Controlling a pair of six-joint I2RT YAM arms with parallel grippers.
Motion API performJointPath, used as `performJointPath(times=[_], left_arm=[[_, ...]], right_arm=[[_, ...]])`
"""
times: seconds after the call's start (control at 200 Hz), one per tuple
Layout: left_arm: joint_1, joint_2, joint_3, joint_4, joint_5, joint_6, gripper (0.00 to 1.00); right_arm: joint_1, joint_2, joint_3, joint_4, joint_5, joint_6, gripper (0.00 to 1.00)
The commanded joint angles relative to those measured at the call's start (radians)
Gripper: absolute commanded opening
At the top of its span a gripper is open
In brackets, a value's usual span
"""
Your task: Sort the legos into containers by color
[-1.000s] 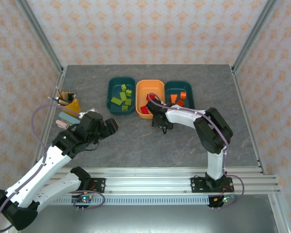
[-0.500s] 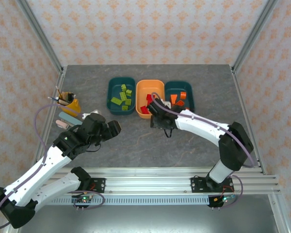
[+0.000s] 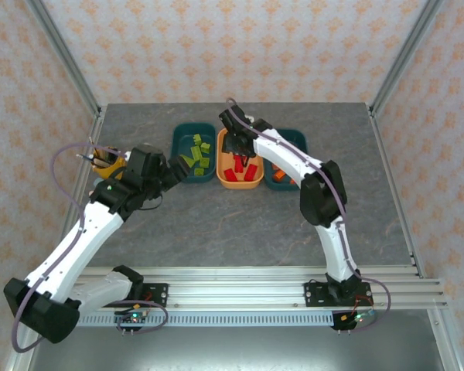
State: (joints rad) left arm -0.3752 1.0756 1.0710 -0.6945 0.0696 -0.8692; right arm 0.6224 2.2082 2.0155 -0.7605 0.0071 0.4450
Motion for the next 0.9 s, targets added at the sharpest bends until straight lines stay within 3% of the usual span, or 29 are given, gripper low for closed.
performJointPath(times=[0.0,0.32,0.47,0.681,0.896], left_arm=[[0.022,0.055,0.064,0.054,0.025,0.047,0.9],[0.024,0.123,0.086,0.074,0.013,0.068,0.9],[0.024,0.105,0.077,0.055,0.003,0.076,0.9],[0.024,0.085,0.086,0.035,0.015,0.076,0.9],[0.024,0.008,0.047,-0.019,0.002,0.079,0.92]], right_arm=[[-0.038,0.086,0.114,-0.04,0.004,-0.071,0.49],[-0.102,0.383,0.454,-0.103,-0.031,-0.113,0.49],[-0.102,0.452,0.523,-0.147,-0.046,-0.087,0.56],[-0.102,0.421,0.538,-0.177,-0.068,-0.074,0.75],[-0.096,0.204,0.403,-0.144,-0.055,-0.089,0.8]])
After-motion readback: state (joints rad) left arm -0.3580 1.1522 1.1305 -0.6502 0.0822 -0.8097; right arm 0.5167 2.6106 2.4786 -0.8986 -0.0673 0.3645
